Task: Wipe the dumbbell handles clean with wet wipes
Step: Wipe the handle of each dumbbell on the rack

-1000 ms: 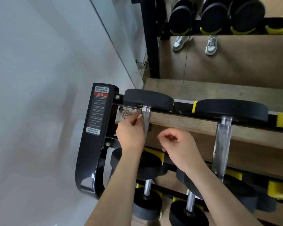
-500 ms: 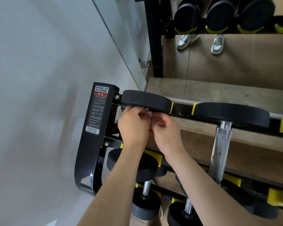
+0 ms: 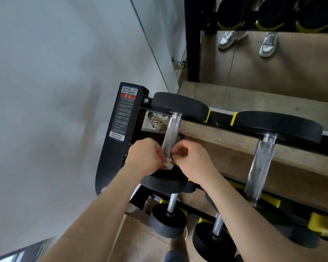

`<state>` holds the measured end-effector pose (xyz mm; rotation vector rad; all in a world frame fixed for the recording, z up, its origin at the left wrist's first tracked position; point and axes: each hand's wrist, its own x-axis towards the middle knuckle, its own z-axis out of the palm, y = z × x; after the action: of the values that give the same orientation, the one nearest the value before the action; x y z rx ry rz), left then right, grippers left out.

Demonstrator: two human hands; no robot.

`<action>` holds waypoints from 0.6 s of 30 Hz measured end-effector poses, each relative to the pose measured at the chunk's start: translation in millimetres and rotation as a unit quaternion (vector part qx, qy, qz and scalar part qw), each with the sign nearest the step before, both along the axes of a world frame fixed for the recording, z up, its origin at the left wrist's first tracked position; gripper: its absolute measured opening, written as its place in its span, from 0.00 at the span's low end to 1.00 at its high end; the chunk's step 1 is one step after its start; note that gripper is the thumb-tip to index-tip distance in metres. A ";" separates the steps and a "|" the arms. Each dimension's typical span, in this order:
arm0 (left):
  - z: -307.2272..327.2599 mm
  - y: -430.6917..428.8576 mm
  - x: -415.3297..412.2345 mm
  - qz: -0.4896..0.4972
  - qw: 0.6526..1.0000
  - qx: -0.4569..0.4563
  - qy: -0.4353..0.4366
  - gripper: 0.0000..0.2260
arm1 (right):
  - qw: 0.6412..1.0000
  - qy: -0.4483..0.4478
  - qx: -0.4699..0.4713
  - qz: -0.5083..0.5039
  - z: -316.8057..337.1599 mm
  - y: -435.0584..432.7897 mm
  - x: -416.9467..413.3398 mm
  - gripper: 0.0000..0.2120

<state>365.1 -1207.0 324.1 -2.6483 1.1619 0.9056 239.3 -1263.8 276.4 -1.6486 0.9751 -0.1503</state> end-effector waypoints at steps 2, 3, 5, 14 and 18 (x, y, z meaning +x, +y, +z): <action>0.4 -4.7 -0.2 -0.026 0.998 -0.053 -0.025 0.04 | 1.000 0.000 -0.002 -0.001 -1.2 2.7 -6.7 0.05; 0.8 -8.2 -0.8 -0.009 0.994 -0.106 -0.029 0.03 | 1.000 -0.001 -0.003 -0.010 -1.7 2.4 -10.0 0.05; -0.3 -11.2 -0.6 0.050 0.983 -0.175 -0.023 0.06 | 1.000 0.003 -0.002 -0.030 -2.0 1.1 -16.7 0.06; 25.3 25.4 -29.6 0.037 0.983 -0.165 -0.070 0.03 | 0.989 -0.016 0.141 0.039 42.7 10.6 -55.1 0.33; 65.0 39.4 -79.5 0.265 0.861 -0.360 0.244 0.05 | 0.955 -0.131 0.266 0.027 94.2 5.6 -83.4 0.22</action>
<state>285.6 -1167.6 389.1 -3.6034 0.9860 1.5614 156.0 -1258.3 370.6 -1.1242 0.6899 -0.0584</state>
